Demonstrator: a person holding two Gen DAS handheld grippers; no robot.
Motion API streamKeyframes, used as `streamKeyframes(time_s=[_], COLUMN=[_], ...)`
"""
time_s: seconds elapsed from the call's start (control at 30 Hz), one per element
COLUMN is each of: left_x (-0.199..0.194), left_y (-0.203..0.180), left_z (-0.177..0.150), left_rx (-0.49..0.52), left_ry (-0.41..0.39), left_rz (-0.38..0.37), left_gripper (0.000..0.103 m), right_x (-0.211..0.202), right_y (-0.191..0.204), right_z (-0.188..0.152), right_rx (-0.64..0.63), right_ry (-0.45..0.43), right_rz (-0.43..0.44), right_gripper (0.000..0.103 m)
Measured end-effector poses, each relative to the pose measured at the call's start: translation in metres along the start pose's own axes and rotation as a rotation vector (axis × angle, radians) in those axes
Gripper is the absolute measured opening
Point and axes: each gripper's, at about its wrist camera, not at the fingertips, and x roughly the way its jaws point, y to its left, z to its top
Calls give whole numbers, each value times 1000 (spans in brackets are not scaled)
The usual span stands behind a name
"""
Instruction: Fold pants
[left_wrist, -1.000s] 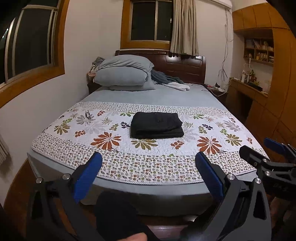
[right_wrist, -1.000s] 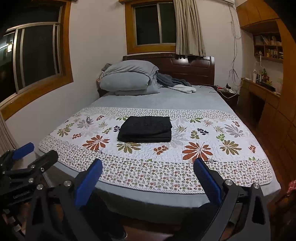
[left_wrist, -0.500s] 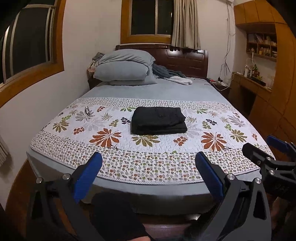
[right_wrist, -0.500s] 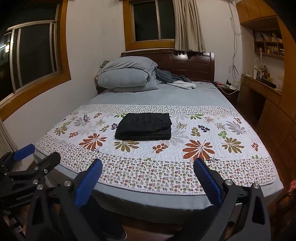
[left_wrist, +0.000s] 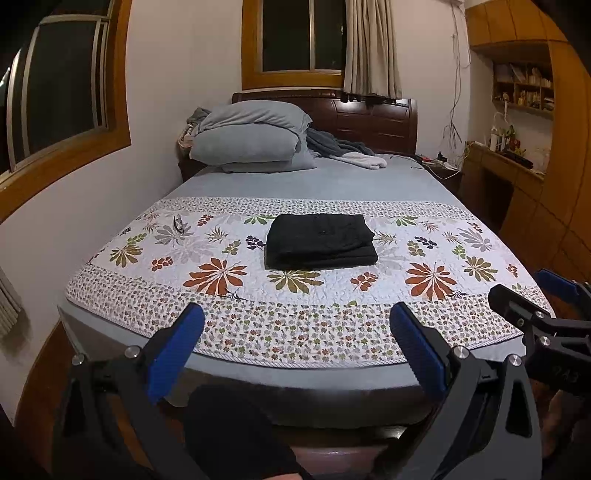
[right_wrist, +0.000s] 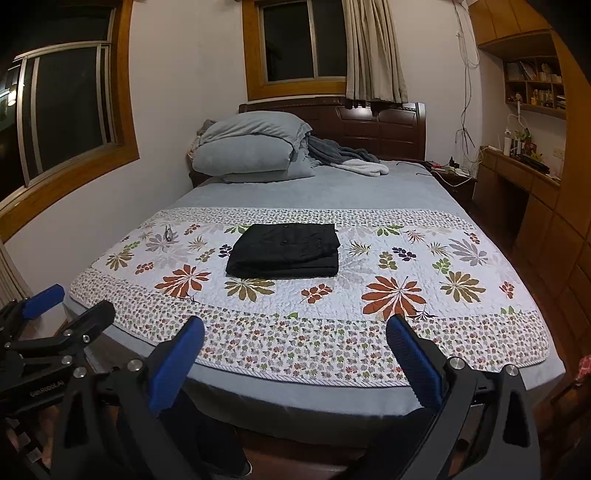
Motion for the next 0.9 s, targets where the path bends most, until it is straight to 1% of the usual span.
streamKeyframes(time_s=[0.23,0.53,0.9], left_x=[0,3,-6], left_y=[0,7,2], left_z=[0,-1,1], left_rx=[5,-27,2], left_ry=[-4,0,-29], left_rz=[-8,-1,17], left_gripper=[100,100,100], right_x=[1,2,2], right_y=[-2,-4,-2], right_z=[-1,-1,-1], right_rx=[5,9,9], right_ry=[3,3,3], right_rz=[-4,-10,-12], right_gripper=[99,99,99])
